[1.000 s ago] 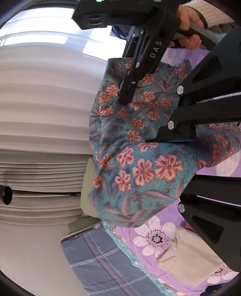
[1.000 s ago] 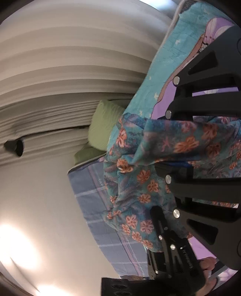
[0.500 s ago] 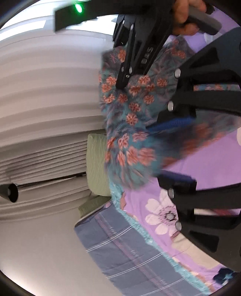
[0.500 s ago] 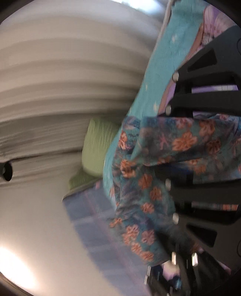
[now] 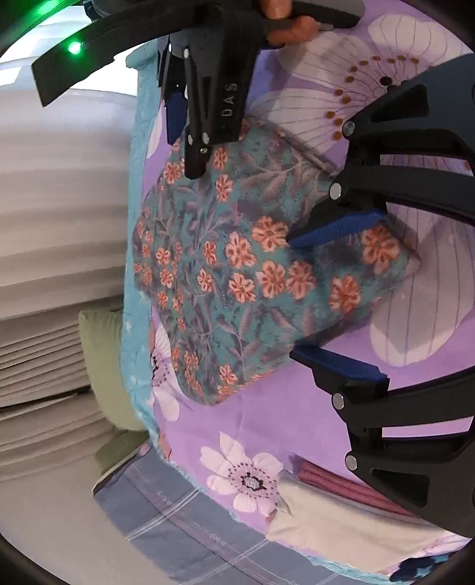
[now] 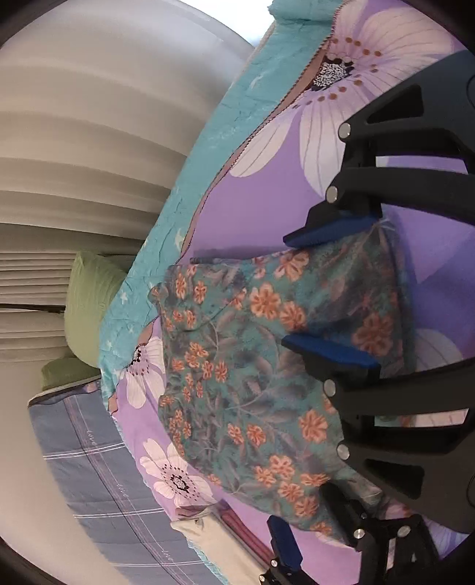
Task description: Fold small clothes
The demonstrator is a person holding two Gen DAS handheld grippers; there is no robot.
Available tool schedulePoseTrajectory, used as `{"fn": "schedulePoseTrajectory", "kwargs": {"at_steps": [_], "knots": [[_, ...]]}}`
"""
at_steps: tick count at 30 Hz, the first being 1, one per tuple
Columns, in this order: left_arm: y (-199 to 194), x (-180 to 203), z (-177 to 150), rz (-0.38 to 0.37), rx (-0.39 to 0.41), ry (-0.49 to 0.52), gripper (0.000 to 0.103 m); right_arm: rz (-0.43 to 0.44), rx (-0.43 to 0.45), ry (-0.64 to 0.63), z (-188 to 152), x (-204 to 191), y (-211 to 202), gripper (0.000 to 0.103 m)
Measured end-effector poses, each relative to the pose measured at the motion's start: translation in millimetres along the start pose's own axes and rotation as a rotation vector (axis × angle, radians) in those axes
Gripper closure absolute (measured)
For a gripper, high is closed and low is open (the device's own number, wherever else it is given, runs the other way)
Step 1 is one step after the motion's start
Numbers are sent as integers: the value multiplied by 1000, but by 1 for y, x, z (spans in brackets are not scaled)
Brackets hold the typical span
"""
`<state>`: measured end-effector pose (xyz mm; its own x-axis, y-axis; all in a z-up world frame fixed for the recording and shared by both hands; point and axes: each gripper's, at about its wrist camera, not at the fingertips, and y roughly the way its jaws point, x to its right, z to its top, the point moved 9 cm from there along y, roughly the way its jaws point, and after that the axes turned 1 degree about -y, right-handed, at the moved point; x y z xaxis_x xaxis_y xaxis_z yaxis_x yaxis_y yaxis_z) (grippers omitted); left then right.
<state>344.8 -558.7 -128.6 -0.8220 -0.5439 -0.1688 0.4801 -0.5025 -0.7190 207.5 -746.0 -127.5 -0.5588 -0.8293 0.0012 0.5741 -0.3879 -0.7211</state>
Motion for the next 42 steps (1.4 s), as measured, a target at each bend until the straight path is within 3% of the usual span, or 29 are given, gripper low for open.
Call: {"fn": "schedulePoseTrajectory", "kwargs": {"at_steps": [4,8,11,12,15,20,32,40,42], "knots": [[-2,-11,-10,-75,-30,-136,46,-3,-18,56,-3,8,3,40],[-12,-15,-16,-52,-22,-171,35,-5,-12,101,-5,12,-6,37],[-30,-14,-24,-62,-3,-203,30,-69,12,64,-17,15,-37,37],[-36,-14,-26,-58,6,-210,23,-68,42,41,-24,10,-55,37],[-67,-12,-32,-48,72,-220,13,-32,103,47,-47,5,-96,31],[-128,-2,-45,-12,169,-204,2,-35,152,112,-89,13,-153,26],[-242,18,-81,42,296,-177,1,-60,196,62,-128,-16,-252,19],[-287,21,-121,93,308,-209,1,-56,248,-38,-146,-63,-302,14],[-298,21,-130,62,311,-227,1,-63,262,-60,-151,-73,-312,12]]}}
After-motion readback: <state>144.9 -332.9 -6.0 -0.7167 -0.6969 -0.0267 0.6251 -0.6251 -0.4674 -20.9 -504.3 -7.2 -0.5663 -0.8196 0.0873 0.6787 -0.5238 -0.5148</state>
